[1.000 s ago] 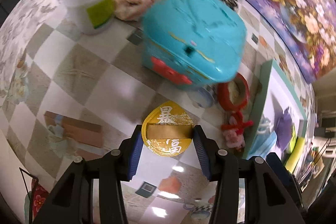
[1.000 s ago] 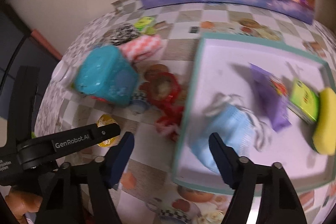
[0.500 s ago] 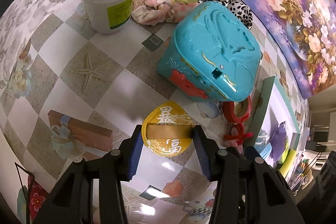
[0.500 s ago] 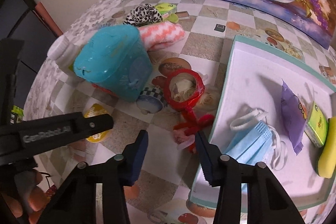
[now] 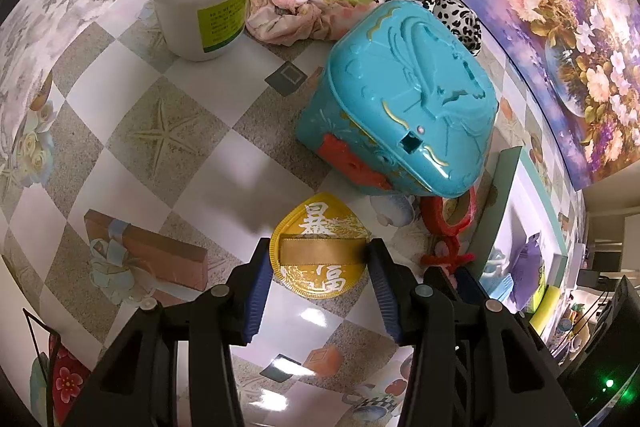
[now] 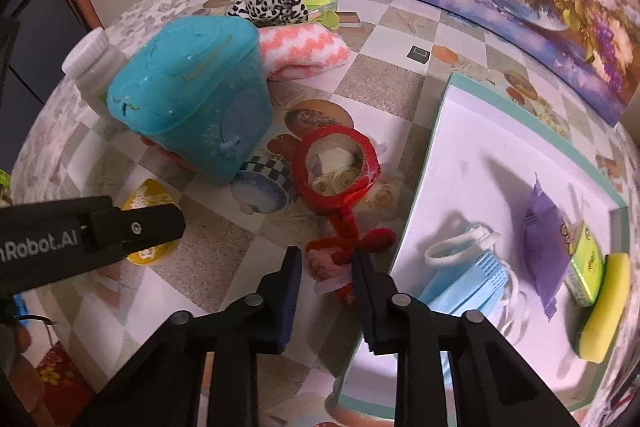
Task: Organize soft objects
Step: 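Grasp red bow toy with right gripper while left gripper holds yellow pouch, then carry yellow pouch with left gripper while right gripper carries red bow over tray, then open left gripper dropping pouch while right gripper drops red bow into tray, then withdraw both grippers from the tray back toward the item pile, then reach right gripper down to the red tape roll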
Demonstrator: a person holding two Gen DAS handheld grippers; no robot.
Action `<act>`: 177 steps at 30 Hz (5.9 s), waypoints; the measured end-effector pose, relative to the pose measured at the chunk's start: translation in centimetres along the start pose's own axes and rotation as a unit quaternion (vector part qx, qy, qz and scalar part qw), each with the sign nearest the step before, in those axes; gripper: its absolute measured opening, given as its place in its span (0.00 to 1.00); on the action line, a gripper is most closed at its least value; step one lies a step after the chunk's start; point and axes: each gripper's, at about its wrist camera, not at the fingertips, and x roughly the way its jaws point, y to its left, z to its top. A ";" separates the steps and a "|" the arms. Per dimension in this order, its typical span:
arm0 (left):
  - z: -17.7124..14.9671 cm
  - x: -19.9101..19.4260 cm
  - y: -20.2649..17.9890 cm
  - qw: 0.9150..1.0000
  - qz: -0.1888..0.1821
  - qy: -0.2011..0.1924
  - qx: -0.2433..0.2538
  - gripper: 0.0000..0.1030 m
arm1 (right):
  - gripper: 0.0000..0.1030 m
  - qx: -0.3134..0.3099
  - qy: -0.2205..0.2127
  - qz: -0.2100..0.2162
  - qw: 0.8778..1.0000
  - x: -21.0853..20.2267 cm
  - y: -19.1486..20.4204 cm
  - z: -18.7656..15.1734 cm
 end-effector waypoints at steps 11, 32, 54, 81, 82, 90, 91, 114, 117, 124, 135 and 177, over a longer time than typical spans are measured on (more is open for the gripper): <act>0.1 0.8 -0.6 1.000 0.003 -0.002 -0.002 0.48 | 0.19 -0.003 -0.005 0.006 1.000 -0.6 0.2 -0.2; -1.7 -3.2 -4.0 0.997 -0.015 -0.053 0.062 0.48 | 0.19 0.110 -0.082 0.056 0.989 -8.4 -5.0 -1.8; -10.5 -0.5 -16.9 0.953 -0.070 -0.007 0.293 0.48 | 0.19 0.306 -0.040 -0.012 0.951 -9.4 -19.9 -9.2; -9.7 0.7 -17.5 0.956 -0.063 -0.036 0.283 0.86 | 0.50 0.333 -0.042 -0.001 0.942 -9.4 -20.7 -9.7; -9.4 0.6 -17.3 0.958 -0.059 -0.041 0.279 0.86 | 0.58 0.333 -0.040 -0.001 0.942 -9.3 -20.7 -9.6; -7.8 0.3 -15.3 0.968 -0.020 -0.076 0.236 0.98 | 0.89 0.314 -0.025 -0.024 0.949 -8.5 -20.2 -9.5; -7.6 0.3 -15.1 0.969 -0.013 -0.081 0.232 0.98 | 0.94 0.311 -0.025 -0.028 0.950 -8.5 -20.1 -9.4; -5.6 -0.6 -11.0 0.980 0.038 -0.054 0.185 0.98 | 1.00 0.239 -0.050 -0.024 0.969 -8.8 -16.0 -7.3; -5.0 -1.6 -9.4 0.984 0.035 -0.059 0.164 0.98 | 1.00 0.236 -0.060 0.000 0.970 -8.9 -14.8 -6.7; -2.9 -3.2 -5.3 0.989 0.055 -0.086 0.106 0.98 | 1.00 0.189 -0.063 0.022 0.980 -8.3 -11.2 -5.2; -0.2 -3.9 0.3 0.993 0.068 -0.094 0.003 0.98 | 1.00 0.129 -0.064 0.054 0.988 -6.7 -6.5 -2.8; 5.9 -0.9 6.9 0.985 0.086 -0.083 -0.126 0.98 | 0.70 0.027 -0.001 0.074 0.997 1.7 -2.0 4.7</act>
